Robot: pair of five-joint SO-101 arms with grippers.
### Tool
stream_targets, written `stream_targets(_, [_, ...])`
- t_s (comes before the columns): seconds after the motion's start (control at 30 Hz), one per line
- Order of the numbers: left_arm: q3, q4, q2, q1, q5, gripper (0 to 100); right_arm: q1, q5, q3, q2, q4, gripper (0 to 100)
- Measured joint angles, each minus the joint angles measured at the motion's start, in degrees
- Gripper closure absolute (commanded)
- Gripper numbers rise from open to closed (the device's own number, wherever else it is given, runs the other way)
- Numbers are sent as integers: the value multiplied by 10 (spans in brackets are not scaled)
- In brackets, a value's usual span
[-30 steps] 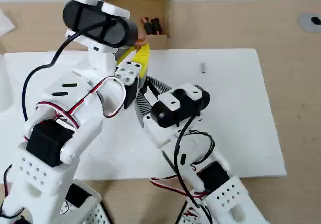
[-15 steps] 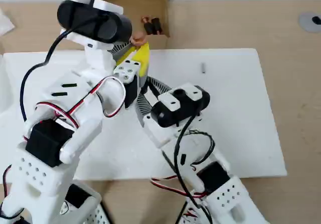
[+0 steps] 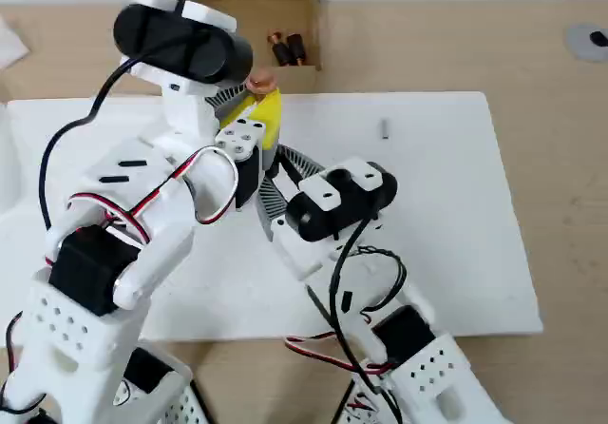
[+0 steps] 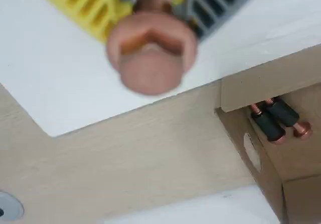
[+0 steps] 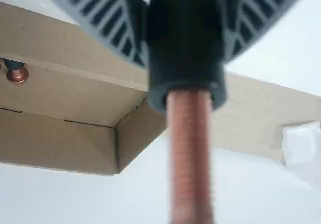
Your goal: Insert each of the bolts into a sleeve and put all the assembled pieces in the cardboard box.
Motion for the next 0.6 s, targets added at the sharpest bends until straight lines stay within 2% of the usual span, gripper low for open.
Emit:
stream_targets(0.3, [0,0,0,0,0,986,0,0,0,0,0,989])
stream_targets(0.6, [0,2,0,0,-4,881,0,0,0,0,0,989])
